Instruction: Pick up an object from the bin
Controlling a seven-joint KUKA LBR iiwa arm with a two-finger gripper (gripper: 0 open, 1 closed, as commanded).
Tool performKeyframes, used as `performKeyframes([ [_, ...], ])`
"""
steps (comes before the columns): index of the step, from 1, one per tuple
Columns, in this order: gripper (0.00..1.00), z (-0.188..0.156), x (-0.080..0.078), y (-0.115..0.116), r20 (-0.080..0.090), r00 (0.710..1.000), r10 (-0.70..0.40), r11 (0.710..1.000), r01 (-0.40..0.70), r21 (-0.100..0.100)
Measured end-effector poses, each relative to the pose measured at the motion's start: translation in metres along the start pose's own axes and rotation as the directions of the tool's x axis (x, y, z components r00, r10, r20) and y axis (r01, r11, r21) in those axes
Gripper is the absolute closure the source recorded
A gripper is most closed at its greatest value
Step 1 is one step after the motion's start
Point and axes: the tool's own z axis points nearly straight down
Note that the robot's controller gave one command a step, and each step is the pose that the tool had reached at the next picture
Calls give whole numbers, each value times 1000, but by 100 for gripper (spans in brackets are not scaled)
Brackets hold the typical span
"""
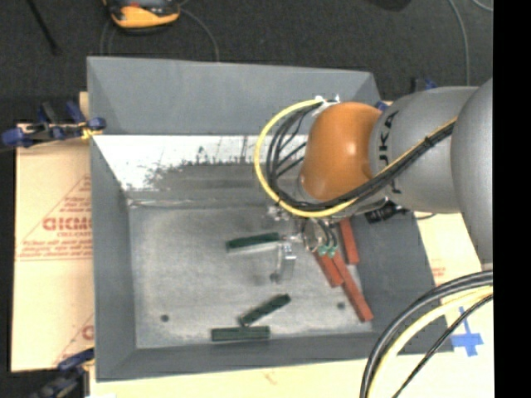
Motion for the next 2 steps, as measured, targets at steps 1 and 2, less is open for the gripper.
performKeyframes([
  [1, 100, 45, -53, -12, 3, 989, -149, 989, 149, -2],
  [2, 100, 45, -53, -12, 3, 989, -148, 989, 148, -2],
])
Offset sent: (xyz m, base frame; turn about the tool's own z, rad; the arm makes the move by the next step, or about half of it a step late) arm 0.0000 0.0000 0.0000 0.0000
